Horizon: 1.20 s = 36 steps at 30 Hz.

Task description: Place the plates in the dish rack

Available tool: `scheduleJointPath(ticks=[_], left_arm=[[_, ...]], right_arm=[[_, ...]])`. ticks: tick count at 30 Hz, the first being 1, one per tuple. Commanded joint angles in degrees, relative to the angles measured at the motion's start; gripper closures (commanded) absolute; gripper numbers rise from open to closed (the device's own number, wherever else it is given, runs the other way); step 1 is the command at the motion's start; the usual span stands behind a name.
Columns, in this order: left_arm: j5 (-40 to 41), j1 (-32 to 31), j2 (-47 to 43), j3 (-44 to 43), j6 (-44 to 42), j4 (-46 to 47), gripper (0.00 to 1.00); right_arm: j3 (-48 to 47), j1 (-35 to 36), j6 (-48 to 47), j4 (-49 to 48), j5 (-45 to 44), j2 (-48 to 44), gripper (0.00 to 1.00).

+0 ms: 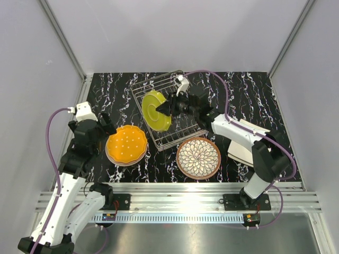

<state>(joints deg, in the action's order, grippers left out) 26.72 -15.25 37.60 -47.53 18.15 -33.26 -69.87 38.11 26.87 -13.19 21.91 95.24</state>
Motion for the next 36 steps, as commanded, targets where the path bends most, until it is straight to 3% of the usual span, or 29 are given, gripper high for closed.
scheduleJointPath(ticks=[1, 10, 15, 23, 36], left_arm=[[-1.0, 0.0, -0.3, -0.6, -0.7, 3.0, 0.01], [-1.8, 0.0, -0.3, -0.6, -0.7, 3.1, 0.01], [-2.6, 0.0, -0.4, -0.8, 0.7, 2.8, 0.01], [-21.4, -0.2, 4.5, -4.9, 6.8, 6.6, 0.03], [-14.0, -0.8, 3.9, -3.6, -0.6, 3.9, 0.02]], right_arm=[[0.0, 0.3, 1.9, -7.6, 2.2, -0.9, 1.0], [3.2, 0.2, 4.1, -9.8, 1.8, -1.1, 1.0], [1.7, 1.3, 1.3, -5.4, -0.8, -2.7, 1.0], [-0.2, 4.5, -4.5, 3.0, -11.1, -5.3, 1.0], [-1.3, 7.9, -6.9, 6.7, -20.0, -5.6, 1.0]])
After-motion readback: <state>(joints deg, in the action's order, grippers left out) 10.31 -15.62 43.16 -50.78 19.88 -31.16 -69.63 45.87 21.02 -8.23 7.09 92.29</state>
